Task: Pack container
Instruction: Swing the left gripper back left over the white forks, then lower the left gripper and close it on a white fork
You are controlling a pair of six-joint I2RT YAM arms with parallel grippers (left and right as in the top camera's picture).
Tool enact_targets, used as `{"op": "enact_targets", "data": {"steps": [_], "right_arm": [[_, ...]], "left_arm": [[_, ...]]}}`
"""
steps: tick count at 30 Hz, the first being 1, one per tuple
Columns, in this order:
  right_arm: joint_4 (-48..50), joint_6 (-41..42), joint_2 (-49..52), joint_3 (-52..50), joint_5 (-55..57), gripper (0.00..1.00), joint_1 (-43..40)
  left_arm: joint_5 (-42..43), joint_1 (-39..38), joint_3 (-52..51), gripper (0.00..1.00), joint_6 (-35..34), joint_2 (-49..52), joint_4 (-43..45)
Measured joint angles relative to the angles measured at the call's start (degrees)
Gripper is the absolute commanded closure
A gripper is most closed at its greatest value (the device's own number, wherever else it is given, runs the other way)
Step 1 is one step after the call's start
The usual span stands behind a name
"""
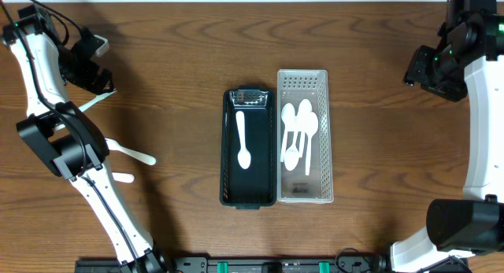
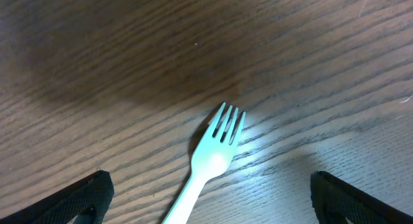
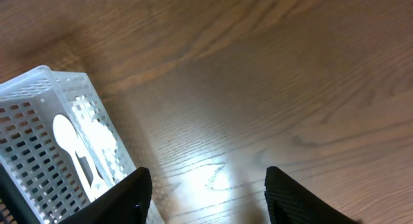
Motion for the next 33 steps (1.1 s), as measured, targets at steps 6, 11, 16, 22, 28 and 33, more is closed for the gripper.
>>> {"op": "enact_targets", "data": {"steps": [6,11,16,22,28,33], "right_arm": [[-0.11,0.0,0.0,0.0,-0.57,0.4,0.0],[-0.11,0.0,0.0,0.0,-0.7,0.39,0.0],[-0.79,0.15,0.0,0.0,-0.94,0.4,0.0],[-1.49,0.17,0.0,0.0,-2.03,0.41,0.0],[-1.66,0.17,0.0,0.0,-2.86,0.41,0.0],[-1.81,0.17,0.0,0.0,-3.28,0.41,0.0]], "left_arm": [[-0.02,0.0,-0.02,0.0,2.25,0.61,-0.81],[-0.52,0.0,-2.05,0.02,4.57,0.79,-0.24],[-3.08,0.11,-6.47,0.04,5.6,1.01,3.08],[-4.31,0.44,-8.07,0.1,6.64,1.62,5.77],[-4.68,0.46,-8.31,0.12,6.91,1.62,7.82],[-4.79,0.2,-8.31,0.18,6.95,1.62,7.93]]}}
